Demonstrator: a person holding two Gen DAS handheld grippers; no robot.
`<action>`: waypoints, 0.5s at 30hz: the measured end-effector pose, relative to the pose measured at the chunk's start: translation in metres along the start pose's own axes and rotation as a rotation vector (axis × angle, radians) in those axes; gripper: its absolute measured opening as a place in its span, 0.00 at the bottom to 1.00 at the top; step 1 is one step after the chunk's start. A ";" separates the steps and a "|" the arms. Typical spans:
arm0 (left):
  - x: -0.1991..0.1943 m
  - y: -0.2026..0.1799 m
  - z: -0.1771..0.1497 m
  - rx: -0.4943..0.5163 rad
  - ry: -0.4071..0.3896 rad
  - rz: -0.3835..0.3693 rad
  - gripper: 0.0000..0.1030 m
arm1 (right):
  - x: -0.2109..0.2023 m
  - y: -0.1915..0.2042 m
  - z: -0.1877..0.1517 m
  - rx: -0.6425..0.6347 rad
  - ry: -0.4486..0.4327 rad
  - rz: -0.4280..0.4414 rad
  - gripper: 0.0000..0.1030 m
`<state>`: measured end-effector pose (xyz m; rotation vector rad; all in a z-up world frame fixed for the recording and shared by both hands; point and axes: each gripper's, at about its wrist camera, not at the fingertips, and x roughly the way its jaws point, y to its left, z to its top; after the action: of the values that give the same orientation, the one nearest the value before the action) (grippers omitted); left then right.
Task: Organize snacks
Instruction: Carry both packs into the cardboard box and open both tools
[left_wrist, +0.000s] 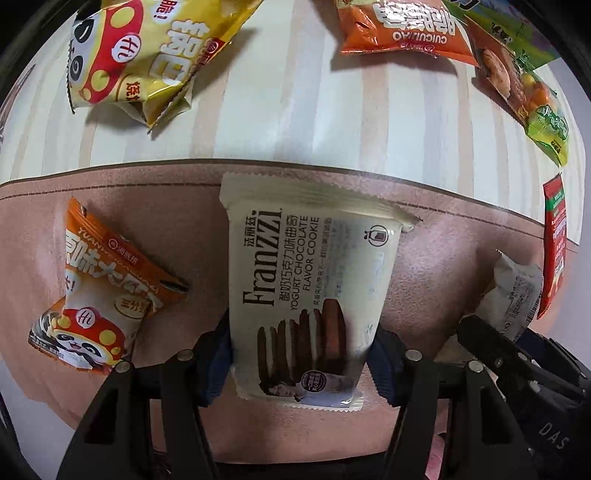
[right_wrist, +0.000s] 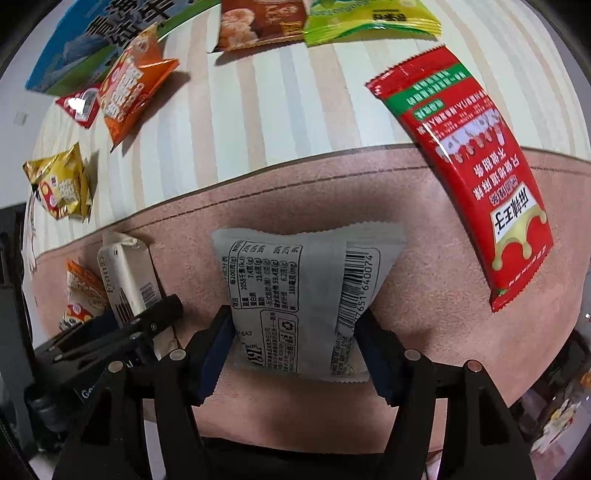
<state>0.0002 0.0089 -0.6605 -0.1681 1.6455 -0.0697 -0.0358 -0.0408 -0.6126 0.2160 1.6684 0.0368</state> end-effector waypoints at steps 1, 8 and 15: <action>0.001 0.000 0.000 0.000 -0.002 0.003 0.58 | 0.001 -0.001 0.001 0.006 0.001 0.003 0.67; -0.015 -0.002 -0.009 0.011 -0.023 0.028 0.56 | 0.007 -0.016 0.000 0.045 -0.029 0.011 0.56; -0.033 0.004 -0.021 -0.011 0.030 -0.060 0.56 | -0.012 -0.016 -0.020 0.032 -0.053 0.034 0.49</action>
<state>-0.0182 0.0169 -0.6274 -0.2259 1.6712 -0.1088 -0.0560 -0.0562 -0.6012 0.2674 1.6134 0.0302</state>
